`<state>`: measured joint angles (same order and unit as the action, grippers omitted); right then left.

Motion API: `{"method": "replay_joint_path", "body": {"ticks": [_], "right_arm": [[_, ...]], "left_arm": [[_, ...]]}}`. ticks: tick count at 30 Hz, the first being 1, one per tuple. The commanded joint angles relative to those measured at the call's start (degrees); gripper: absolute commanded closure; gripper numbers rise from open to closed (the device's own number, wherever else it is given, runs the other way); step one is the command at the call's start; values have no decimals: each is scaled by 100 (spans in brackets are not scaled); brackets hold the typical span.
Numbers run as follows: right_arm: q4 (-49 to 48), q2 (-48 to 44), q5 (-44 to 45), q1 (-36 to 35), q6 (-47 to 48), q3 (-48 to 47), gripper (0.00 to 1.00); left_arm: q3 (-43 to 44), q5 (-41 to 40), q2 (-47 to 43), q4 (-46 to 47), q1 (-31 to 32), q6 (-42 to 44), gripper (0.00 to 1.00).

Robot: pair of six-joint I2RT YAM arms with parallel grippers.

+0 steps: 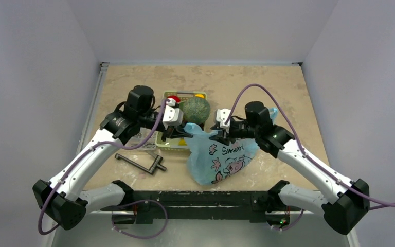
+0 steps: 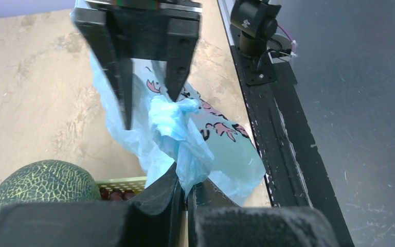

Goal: Place the fake fruits into the plastic bag and tie a complex knot

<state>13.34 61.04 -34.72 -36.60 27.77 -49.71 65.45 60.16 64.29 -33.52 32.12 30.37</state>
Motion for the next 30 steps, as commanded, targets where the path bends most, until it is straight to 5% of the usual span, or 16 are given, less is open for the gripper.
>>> {"method": "replay_joint_path", "body": {"ticks": [1, 6, 12, 13, 15, 18, 24, 30], "right_arm": [[665, -87, -243, 18, 383, 29, 65], [81, 477, -437, -98, 270, 214, 84], [-633, 721, -190, -189, 580, 762, 92], [-757, 690, -203, -183, 529, 783, 85], [-767, 539, -130, -171, 358, 699, 52], [-812, 6, 72, -122, -255, 526, 26], [-1258, -1118, 501, -139, -2539, 459, 4], [-2447, -983, 1576, -792, -3626, 777, 1]], "left_arm": [[-20, 50, -87, 716, -77, -615, 100], [-136, -98, -4, 1434, -63, -1537, 100], [-441, -264, -2, 2084, 9, -2375, 100], [-521, -305, -15, 2173, 21, -2574, 100], [-691, -470, -61, 2375, 21, -2947, 100], [-943, -828, -189, 2717, 22, -3738, 100], [-1137, -1464, -352, 3027, 64, -4686, 100], [-1049, -2078, -292, 3181, 138, -5444, 100]]}}
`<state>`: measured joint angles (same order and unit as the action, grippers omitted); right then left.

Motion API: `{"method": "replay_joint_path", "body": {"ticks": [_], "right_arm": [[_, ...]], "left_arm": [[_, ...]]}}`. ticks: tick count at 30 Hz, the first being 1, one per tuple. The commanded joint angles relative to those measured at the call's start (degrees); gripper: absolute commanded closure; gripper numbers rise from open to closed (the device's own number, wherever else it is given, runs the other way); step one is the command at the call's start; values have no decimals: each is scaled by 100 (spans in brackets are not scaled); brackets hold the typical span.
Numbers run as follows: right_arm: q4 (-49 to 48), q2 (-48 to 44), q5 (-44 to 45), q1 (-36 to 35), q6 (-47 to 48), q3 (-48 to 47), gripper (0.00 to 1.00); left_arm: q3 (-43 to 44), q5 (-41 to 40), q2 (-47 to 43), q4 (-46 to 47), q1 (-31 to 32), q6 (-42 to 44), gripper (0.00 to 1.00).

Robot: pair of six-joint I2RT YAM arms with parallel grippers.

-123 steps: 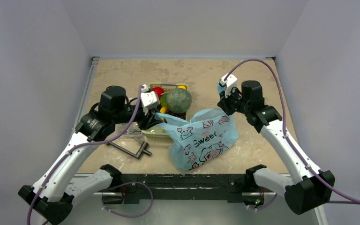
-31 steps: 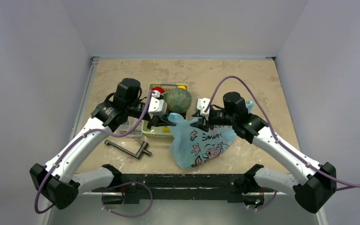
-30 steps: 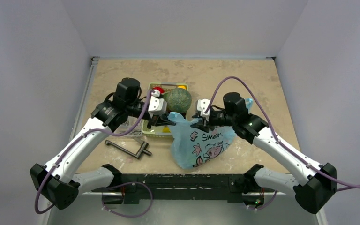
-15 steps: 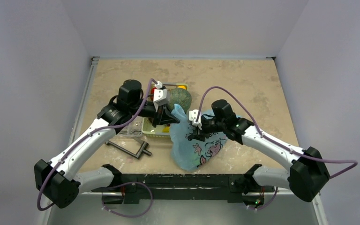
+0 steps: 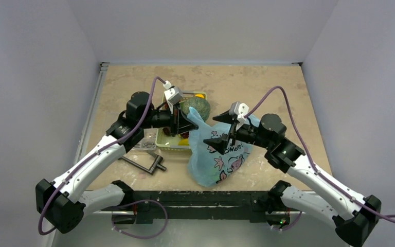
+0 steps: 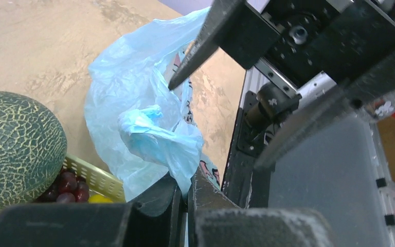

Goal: Place the fake fruits into the plastic bag and tie a complex knot

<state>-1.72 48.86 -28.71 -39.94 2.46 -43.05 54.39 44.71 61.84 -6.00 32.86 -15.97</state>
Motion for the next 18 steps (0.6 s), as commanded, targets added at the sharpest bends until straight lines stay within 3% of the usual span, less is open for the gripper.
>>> {"method": "replay_joint_path", "body": {"ticks": [1, 10, 13, 18], "right_arm": [[-1117, 346, 1225, -564, -1202, 141, 1], [-2770, 1108, 2552, -1382, -1332, 952, 2], [-3238, 1347, 2653, -1393, -905, 1491, 14], [-3797, 1526, 2452, -1394, -330, 2239, 50]], "left_arm": [[74, -621, -33, 445, 97, -950, 100], [63, -966, 53, 770, 275, -1823, 100], [36, -894, 45, 1048, 274, -2157, 100], [133, -747, 49, 1202, 278, -2242, 100]]}}
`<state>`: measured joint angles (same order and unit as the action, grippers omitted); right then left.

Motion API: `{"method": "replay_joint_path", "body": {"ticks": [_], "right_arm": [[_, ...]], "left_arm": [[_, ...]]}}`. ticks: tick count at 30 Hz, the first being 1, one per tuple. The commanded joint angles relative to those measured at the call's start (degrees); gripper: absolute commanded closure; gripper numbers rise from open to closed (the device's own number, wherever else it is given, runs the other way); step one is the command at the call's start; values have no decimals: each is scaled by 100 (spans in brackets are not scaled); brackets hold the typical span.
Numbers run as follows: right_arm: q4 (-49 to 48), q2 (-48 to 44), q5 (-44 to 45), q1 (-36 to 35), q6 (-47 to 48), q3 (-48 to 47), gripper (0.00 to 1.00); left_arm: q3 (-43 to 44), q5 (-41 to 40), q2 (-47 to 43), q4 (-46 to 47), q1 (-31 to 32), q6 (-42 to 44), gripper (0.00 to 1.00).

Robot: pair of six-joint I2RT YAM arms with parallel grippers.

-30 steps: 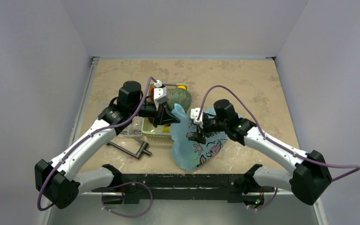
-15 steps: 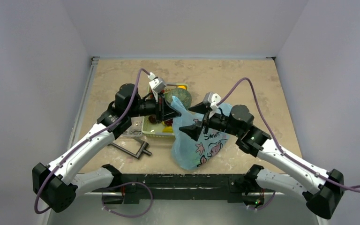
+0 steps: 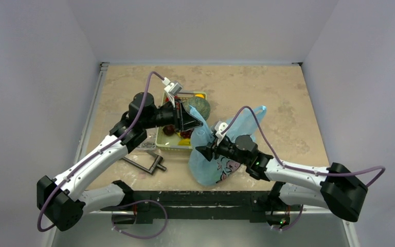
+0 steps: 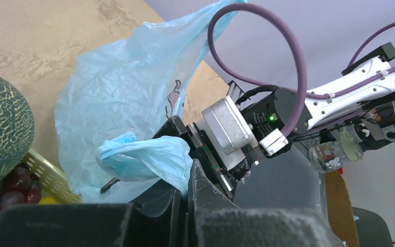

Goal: Place the fake fruits into the plastic bag and tie a complex knot

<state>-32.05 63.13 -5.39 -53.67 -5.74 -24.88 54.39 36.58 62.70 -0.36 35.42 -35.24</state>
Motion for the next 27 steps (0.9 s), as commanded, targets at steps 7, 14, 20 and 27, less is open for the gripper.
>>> {"method": "replay_joint_path", "body": {"ticks": [7, 14, 20, 27], "right_arm": [[-903, 223, -126, -21, 855, 625, 100], [-891, 92, -39, -21, 827, 593, 100], [-938, 119, -20, -21, 437, 471, 100], [-1174, 160, -710, -21, 325, 373, 100]], "left_arm": [[168, 397, -118, 443, 12, 286, 100], [-263, 700, -1008, -642, -264, 2153, 22], [-1180, 264, -1436, -701, -216, 2688, 0], [-1733, 506, -498, 1640, -81, 2815, 0]]}}
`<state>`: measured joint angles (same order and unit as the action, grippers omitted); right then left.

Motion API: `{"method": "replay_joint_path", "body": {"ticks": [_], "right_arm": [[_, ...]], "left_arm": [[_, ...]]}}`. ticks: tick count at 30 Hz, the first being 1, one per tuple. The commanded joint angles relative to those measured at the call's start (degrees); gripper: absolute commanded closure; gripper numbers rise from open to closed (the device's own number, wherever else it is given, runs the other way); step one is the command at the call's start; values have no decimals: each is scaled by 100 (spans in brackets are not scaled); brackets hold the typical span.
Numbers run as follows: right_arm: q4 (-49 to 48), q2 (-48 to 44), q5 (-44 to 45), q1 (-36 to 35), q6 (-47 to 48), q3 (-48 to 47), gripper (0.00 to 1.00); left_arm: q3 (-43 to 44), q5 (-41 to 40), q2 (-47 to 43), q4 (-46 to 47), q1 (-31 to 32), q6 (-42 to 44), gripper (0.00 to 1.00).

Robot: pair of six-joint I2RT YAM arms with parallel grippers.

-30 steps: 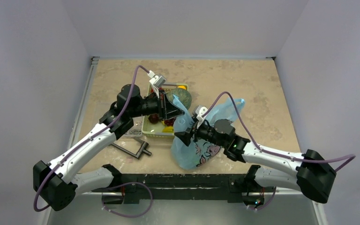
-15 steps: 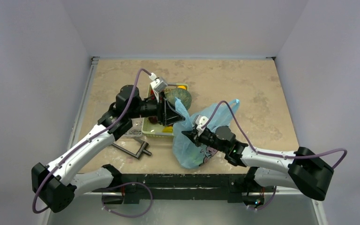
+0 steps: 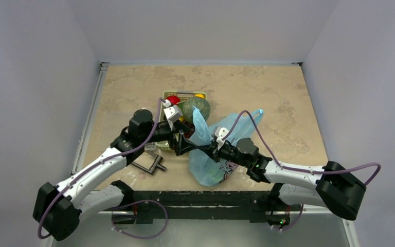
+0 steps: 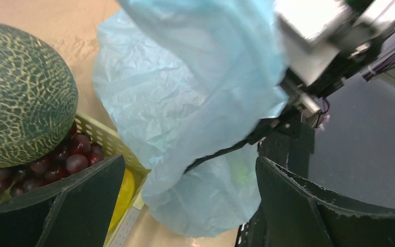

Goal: Place the fake fruits into the plastic bag and tie a complex knot

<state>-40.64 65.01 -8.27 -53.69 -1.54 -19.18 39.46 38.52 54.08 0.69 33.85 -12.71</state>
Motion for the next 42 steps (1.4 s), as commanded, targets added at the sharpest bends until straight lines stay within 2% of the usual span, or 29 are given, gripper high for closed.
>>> {"method": "replay_joint_path", "body": {"ticks": [1, 4, 8, 10, 11, 12, 16, 17, 20, 25, 28, 33, 36, 39, 42], "right_arm": [[-307, -57, -458, -19, -55, -177, 100], [-304, -75, -437, -19, -19, -132, 100], [-246, 67, -343, -19, 25, -215, 100], [-148, 80, -331, -10, -8, -293, 100], [-47, 51, -334, -10, -34, -359, 94], [135, -21, -371, -10, -50, -452, 83], [1802, -752, -552, 3, 264, -1195, 35], [2311, -1025, -635, 7, 412, -1415, 27], [3699, -1682, -813, 8, 715, -2159, 12], [5836, -2056, -239, 92, 950, -3695, 4], [6651, -2232, -12, 541, 1215, -3942, 2], [7897, -2174, -809, 1717, 1982, -4267, 1], [8353, -2032, -1402, 2133, 2605, -4533, 1], [8544, -1869, -1883, 2182, 3135, -4609, 1], [8416, -1802, -1999, 2183, 3776, -4417, 1]], "left_arm": [[-232, 420, 490, 1679, 75, 782, 3], [48, 1071, 986, 1606, 90, 1228, 17], [242, 1383, 1411, 1798, 146, 781, 45], [300, 1443, 1482, 1659, 168, 544, 74], [302, 1430, 1494, 1564, 164, 377, 89], [284, 1366, 1478, 1439, 137, 226, 100], [109, 1001, 1197, 791, -218, 57, 100], [95, 876, 1098, 578, -320, 160, 100], [100, 735, 956, 116, -589, 383, 100], [326, 718, 1032, -781, -792, 1082, 100], [474, 594, 1158, -1283, -869, 1701, 100], [772, 547, 1343, -1927, -1021, 2596, 100], [1009, 644, 1576, -2134, -1226, 2906, 100], [1254, 790, 1813, -2294, -1291, 3192, 100], [1375, 895, 1943, -2494, -1302, 3601, 100]]}}
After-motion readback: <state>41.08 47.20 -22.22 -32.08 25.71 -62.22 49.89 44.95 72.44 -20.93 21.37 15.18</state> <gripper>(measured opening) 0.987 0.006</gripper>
